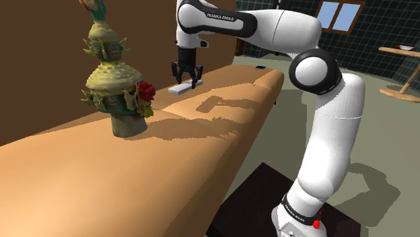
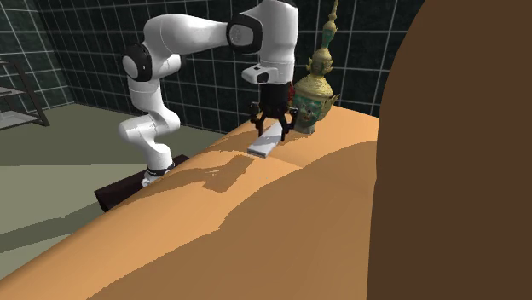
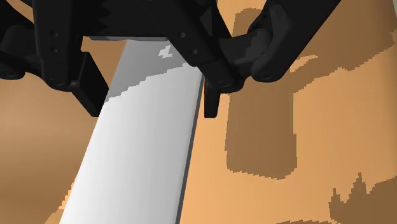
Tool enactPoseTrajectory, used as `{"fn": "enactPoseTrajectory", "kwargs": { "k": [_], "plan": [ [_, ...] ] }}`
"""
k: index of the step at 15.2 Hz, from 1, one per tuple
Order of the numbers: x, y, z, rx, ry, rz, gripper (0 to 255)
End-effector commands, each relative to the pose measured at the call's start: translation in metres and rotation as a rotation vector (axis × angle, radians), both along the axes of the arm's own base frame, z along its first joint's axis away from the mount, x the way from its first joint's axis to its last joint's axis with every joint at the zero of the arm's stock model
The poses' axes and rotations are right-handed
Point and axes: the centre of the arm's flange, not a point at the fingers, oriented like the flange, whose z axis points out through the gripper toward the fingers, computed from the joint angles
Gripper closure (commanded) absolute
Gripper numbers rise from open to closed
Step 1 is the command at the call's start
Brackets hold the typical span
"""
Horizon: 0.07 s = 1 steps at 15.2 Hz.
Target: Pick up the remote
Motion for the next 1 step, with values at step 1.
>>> {"fn": "enactPoseTrajectory", "kwargs": {
  "k": [1],
  "plan": [
    [-0.0003, -0.0001, 0.0031, 0.000, 0.000, 0.000, 255]
  ]
}}
